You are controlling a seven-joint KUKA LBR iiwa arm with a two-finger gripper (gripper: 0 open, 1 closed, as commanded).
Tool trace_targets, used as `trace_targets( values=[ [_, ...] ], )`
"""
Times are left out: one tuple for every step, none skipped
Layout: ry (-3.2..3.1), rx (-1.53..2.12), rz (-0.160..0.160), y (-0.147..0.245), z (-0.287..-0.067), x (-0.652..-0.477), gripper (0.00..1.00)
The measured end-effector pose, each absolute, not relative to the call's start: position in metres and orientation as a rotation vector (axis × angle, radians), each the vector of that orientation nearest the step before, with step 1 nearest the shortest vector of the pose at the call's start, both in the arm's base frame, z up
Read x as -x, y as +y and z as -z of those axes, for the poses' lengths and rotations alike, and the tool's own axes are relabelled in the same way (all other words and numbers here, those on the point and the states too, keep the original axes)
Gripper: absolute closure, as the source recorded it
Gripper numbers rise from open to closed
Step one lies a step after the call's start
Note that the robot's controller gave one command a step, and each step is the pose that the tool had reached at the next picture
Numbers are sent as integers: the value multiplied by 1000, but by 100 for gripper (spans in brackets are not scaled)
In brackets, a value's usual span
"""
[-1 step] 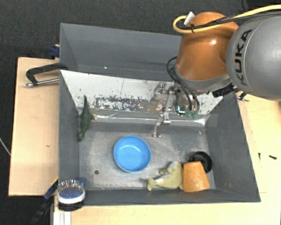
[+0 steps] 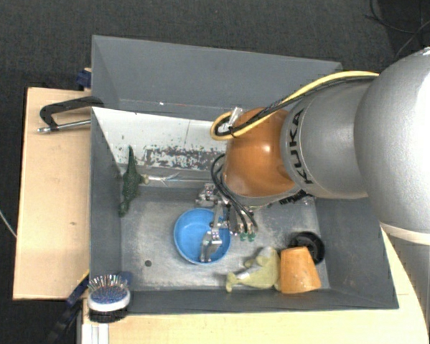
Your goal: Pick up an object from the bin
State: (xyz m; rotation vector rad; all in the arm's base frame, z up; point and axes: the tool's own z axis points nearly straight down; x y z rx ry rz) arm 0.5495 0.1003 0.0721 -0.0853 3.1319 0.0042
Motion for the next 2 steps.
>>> trace_targets(
  values=[
    [3123,82,-9,101,-77,-553,100],
    [3098,429,-1,84,-209,-549,100]
  ],
)
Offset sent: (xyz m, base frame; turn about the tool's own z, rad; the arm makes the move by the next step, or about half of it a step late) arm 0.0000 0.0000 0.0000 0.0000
